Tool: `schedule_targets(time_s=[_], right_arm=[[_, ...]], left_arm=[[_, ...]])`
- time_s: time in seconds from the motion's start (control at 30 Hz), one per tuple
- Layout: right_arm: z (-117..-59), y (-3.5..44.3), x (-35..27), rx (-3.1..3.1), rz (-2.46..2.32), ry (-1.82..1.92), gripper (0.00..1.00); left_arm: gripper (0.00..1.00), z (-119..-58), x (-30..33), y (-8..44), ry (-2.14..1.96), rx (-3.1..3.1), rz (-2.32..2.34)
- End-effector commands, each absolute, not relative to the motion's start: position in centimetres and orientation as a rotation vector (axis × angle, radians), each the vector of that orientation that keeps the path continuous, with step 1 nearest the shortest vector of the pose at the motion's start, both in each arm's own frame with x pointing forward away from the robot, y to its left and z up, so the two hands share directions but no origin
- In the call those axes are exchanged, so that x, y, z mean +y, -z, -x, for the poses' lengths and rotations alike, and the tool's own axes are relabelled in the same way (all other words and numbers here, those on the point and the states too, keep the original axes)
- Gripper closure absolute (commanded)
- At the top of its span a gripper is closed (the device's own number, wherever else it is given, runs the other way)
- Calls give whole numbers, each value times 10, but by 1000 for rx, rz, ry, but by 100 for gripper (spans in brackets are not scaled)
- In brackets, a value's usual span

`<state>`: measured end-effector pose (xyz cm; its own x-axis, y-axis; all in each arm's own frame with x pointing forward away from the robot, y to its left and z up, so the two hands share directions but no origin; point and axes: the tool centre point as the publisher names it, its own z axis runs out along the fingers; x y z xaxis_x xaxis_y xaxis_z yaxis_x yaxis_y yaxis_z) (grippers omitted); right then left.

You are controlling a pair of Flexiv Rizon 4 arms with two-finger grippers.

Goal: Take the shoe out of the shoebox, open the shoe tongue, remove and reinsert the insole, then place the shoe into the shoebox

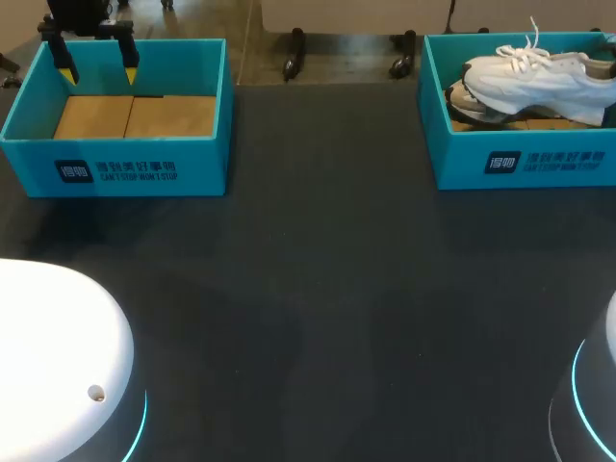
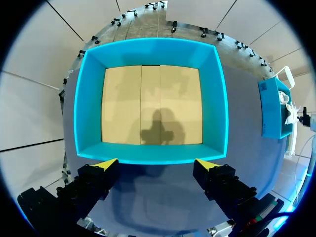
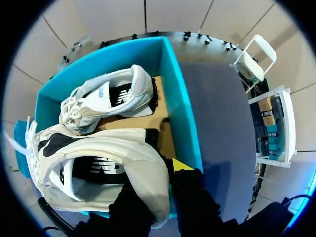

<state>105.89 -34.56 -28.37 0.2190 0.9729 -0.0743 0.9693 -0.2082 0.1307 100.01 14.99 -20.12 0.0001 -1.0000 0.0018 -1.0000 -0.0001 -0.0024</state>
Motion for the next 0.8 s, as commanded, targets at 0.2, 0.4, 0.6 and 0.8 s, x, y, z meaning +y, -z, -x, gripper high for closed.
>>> schedule_targets(time_s=[0.2,0.4,0.6,0.8], right_arm=[[-1037,241,-334,1823,-2320,0,100],[-1018,213,-324,1783,-2286,-10,100],[-984,188,-305,1787,-2242,-16,100],[-947,177,-281,1799,-2193,7,100]], left_arm=[[0,-1000,150,200,2,2221,2221],[0,-1000,150,200,2,2221,2221],[0,-1000,150,200,2,2221,2221],[0,-1000,150,200,2,2221,2221]])
